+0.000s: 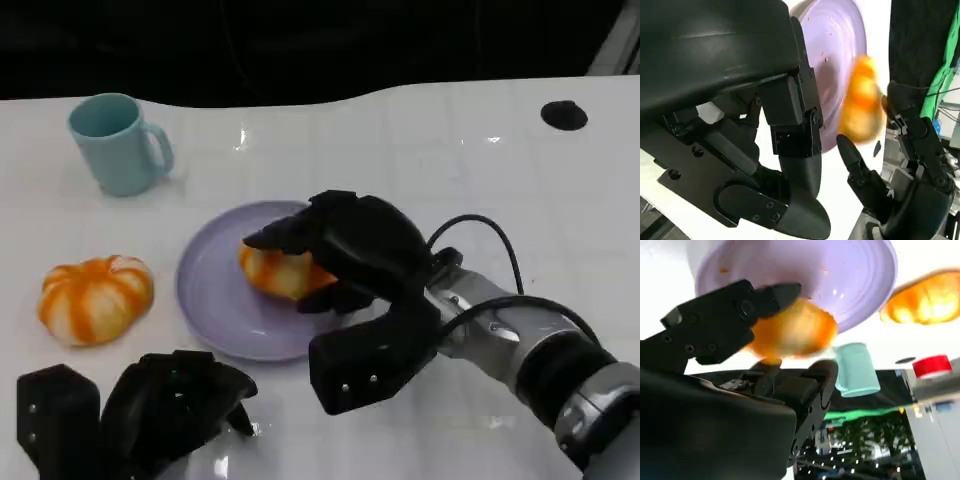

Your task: Grasp the bread from the table and place it into the plate.

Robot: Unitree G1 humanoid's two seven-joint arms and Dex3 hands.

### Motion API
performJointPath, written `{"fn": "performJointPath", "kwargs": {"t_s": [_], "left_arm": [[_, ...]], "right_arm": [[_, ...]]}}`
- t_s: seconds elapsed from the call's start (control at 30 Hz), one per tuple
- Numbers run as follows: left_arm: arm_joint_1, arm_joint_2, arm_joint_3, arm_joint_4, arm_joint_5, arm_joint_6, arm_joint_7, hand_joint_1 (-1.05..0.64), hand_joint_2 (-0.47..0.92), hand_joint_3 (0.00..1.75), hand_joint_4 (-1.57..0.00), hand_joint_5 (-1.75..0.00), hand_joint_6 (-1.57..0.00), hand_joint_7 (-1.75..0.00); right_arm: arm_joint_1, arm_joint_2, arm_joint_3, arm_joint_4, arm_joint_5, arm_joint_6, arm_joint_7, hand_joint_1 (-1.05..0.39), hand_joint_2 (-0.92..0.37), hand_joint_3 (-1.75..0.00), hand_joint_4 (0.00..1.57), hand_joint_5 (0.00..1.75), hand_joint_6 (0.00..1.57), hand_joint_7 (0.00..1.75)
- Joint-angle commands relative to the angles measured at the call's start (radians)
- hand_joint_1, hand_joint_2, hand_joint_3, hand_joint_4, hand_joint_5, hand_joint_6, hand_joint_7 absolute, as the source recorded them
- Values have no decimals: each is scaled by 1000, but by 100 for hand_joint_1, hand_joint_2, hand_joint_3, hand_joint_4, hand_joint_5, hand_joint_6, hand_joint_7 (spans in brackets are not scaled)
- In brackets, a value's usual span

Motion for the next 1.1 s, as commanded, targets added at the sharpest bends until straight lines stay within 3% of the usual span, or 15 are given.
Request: {"fn": "performJointPath", "kwargs": {"t_s": [0.03, 0.3, 0.43, 0.7, 1.0, 1.07, 1.1], "left_arm": [[15, 11, -2, -5, 13, 4, 11, -105, 56, 35, -89, -149, -156, -29], [13, 9, -1, -3, 17, 2, 16, -105, 55, 37, -89, -150, -156, -29], [14, 8, 0, -9, 19, 11, 21, -105, 55, 37, -89, -150, -156, -29], [11, 7, 0, 0, 17, 2, 20, -105, 55, 39, -90, -150, -156, -29], [12, 4, -3, -5, 17, 4, 22, -105, 54, 40, -90, -150, -156, -29], [14, 3, -4, -9, 16, 6, 22, -105, 54, 40, -90, -150, -157, -29], [14, 3, -3, -9, 14, 6, 20, -105, 53, 41, -90, -150, -156, -29]], "right_arm": [[-6, -26, 3, -41, 2, 17, 37, -56, -90, -2, 10, 24, 33, 0], [26, -53, -6, -109, 16, 38, 98, -71, -92, -7, 3, 27, 26, 0], [47, -83, -6, -140, 11, 13, 76, -71, -92, -6, 4, 31, 27, 1], [119, -165, -19, -257, 10, -40, 40, -65, -90, -1, 1, 54, 33, 2], [223, -223, -58, -343, 14, -146, -109, -47, -86, 0, 26, 78, 57, 12], [254, -230, -77, -368, 16, -160, -146, -40, -85, 0, 41, 88, 69, 18], [270, -232, -86, -381, 15, -162, -161, -34, -84, 0, 52, 110, 78, 34]]}}
